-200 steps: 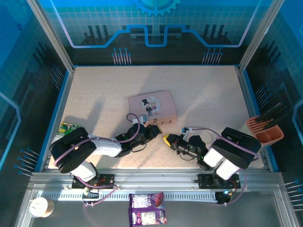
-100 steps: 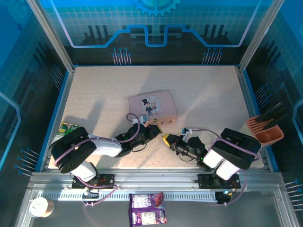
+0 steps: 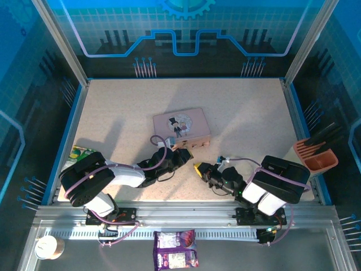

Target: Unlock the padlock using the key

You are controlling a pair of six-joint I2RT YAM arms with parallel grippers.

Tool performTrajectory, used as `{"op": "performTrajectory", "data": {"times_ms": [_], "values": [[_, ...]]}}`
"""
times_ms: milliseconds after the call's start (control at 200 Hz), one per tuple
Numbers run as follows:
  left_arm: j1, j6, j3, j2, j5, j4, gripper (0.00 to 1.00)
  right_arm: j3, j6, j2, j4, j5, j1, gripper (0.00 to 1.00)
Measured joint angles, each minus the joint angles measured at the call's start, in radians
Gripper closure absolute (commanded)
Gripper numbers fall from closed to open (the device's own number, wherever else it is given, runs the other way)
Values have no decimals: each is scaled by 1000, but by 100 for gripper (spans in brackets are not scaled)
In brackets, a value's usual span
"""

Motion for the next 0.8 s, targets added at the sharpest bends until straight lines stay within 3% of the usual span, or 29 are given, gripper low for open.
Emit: {"op": "performTrajectory", "data": {"times_ms": [800], "values": [[-8,-48,0,0,-7,40,100,18,12,-17,4,75,16,100]]}}
